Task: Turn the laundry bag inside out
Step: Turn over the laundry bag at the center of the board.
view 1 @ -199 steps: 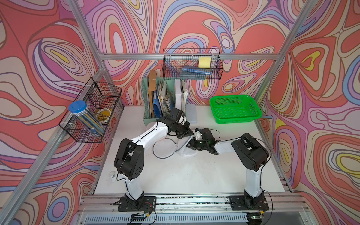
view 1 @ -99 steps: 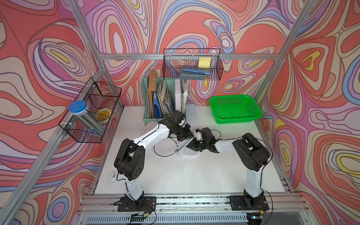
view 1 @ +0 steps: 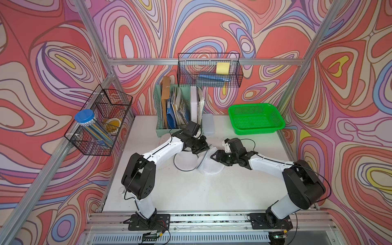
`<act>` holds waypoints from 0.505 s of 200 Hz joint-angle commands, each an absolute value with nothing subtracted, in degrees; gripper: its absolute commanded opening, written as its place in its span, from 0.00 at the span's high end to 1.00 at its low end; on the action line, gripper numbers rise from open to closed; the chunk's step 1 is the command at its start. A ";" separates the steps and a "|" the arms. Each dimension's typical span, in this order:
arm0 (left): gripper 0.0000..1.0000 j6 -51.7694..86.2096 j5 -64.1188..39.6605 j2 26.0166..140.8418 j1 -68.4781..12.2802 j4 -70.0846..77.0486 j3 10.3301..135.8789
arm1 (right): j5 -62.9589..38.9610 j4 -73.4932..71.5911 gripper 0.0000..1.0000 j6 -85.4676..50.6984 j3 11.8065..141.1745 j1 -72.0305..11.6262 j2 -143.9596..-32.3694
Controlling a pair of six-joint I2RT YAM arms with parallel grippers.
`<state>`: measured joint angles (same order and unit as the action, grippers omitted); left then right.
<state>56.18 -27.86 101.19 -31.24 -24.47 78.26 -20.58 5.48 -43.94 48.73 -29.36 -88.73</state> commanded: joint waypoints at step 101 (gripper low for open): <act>1.00 61.28 -27.52 102.70 -33.58 -19.62 77.62 | -21.31 2.07 0.39 -43.34 53.38 -35.29 -87.54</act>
